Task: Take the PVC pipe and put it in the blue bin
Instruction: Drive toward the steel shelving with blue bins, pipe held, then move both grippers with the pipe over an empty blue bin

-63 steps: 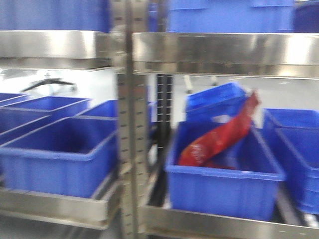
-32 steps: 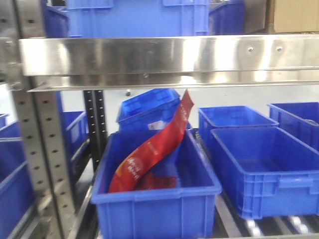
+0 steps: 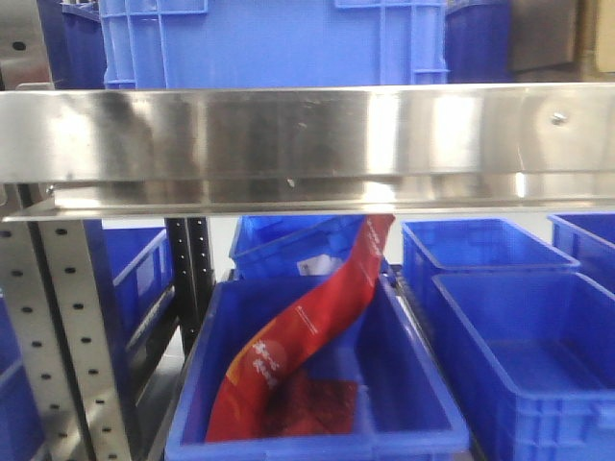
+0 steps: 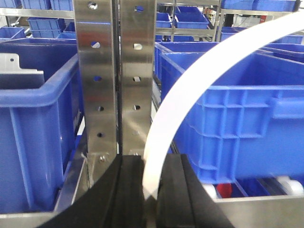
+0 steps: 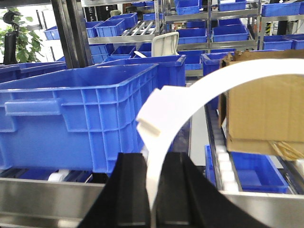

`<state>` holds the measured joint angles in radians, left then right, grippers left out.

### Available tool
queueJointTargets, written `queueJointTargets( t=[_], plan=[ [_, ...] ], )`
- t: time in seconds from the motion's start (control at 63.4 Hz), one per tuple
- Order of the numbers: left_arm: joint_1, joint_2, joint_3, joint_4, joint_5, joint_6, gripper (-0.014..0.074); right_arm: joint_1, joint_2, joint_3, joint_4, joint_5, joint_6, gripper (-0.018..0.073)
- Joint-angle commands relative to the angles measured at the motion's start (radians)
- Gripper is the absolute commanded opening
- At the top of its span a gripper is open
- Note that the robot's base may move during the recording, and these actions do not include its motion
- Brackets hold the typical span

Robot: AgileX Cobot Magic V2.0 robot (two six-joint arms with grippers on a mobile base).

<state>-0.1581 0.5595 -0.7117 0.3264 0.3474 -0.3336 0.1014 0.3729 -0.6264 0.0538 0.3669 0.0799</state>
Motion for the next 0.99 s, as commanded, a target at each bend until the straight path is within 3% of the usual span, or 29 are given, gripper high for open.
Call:
queueJointTargets(
  t=[0.0,0.978],
  plan=[
    [0.002,-0.003,-0.001,-0.002,-0.03,-0.007,-0.0111,0.001,-0.005,-0.008,-0.007,-0.023,-0.003,-0.0162],
    [0.002,-0.003,-0.001,-0.002,-0.03,-0.007,-0.0111,0.001,-0.005,-0.008,-0.007,-0.023,-0.003,-0.0162]
  ],
)
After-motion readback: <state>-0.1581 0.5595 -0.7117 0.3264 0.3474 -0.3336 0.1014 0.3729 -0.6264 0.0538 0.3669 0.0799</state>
